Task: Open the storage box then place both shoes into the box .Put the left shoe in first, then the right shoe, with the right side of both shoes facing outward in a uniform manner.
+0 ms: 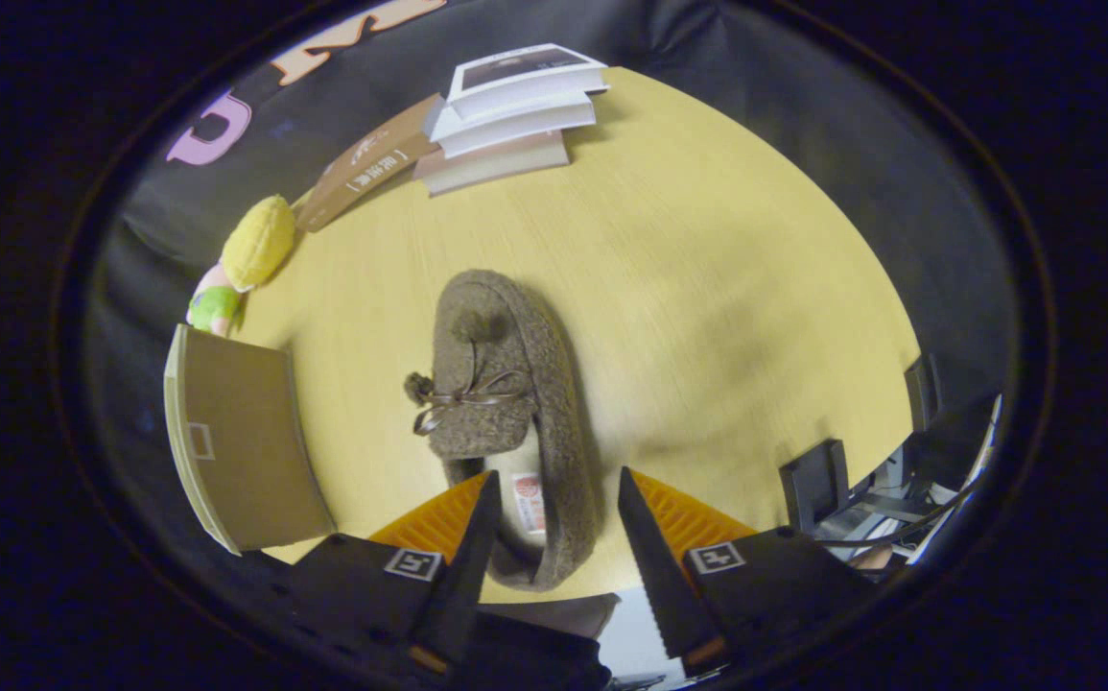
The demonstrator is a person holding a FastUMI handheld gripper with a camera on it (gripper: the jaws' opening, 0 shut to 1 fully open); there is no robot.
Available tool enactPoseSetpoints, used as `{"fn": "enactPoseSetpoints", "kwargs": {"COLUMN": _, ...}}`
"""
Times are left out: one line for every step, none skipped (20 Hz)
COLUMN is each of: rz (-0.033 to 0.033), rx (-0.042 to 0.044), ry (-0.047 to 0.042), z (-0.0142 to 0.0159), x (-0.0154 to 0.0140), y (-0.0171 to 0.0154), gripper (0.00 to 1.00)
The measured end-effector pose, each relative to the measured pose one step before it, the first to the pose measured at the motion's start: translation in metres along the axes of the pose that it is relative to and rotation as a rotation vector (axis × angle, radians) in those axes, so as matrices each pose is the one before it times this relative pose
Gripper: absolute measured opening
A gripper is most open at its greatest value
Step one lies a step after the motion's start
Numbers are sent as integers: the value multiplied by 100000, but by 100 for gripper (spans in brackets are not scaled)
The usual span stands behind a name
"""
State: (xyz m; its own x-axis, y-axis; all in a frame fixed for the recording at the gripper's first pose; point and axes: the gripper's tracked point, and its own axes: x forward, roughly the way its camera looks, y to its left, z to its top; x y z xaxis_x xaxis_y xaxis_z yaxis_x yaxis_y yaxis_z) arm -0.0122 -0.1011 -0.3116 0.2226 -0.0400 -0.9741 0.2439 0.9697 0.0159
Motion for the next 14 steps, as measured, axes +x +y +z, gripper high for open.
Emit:
{"fn": "enactPoseSetpoints", "kwargs": {"rz": -218, "rx": -1145, "ry": 890, "z": -37, "x": 475, "y": -24, "gripper": 69}}
{"fn": "enactPoseSetpoints", "kwargs": {"rz": -1681, "rx": -1853, "ry": 1288, "z": -238, "x": 524, "y": -297, "gripper": 61}}
{"fn": "enactPoseSetpoints", "kwargs": {"rz": -2924, "rx": -2815, "ry": 1182, "z": -300, "x": 341, "y": -499, "gripper": 53}}
{"fn": "enactPoseSetpoints", "kwargs": {"rz": -1254, "rx": -2063, "ry": 614, "z": -145, "x": 260, "y": -128, "gripper": 46}}
{"fn": "enactPoseSetpoints", "kwargs": {"rz": 326, "rx": -1194, "ry": 644, "z": -126, "x": 143, "y": 354, "gripper": 38}}
{"fn": "enactPoseSetpoints", "kwargs": {"rz": -883, "rx": -1299, "ry": 137, "z": -55, "x": 410, "y": -1, "gripper": 31}}
{"fn": "enactPoseSetpoints", "kwargs": {"rz": -860, "rx": -1150, "ry": 320, "z": -51, "x": -71, "y": -23, "gripper": 24}}
{"fn": "enactPoseSetpoints", "kwargs": {"rz": -1252, "rx": -109, "ry": 672, "z": 33, "x": 102, "y": -206, "gripper": 21}}
{"fn": "enactPoseSetpoints", "kwargs": {"rz": -554, "rx": 822, "ry": 518, "z": -1, "x": 163, "y": -42, "gripper": 17}}
{"fn": "enactPoseSetpoints", "kwargs": {"rz": -440, "rx": 618, "ry": 283, "z": -92, "x": -116, "y": 47, "gripper": 14}}
{"fn": "enactPoseSetpoints", "kwargs": {"rz": 2, "rx": -233, "ry": 425, "z": -273, "x": -121, "y": -169, "gripper": 11}}
{"fn": "enactPoseSetpoints", "kwargs": {"rz": 241, "rx": 252, "ry": -639, "z": 295, "x": -142, "y": 236, "gripper": 8}}
{"fn": "enactPoseSetpoints", "kwargs": {"rz": -82, "rx": 1024, "ry": -260, "z": -100, "x": 93, "y": -48, "gripper": 4}}
{"fn": "enactPoseSetpoints", "kwargs": {"rz": 786, "rx": 1541, "ry": -161, "z": -56, "x": 61, "y": 103, "gripper": 4}}
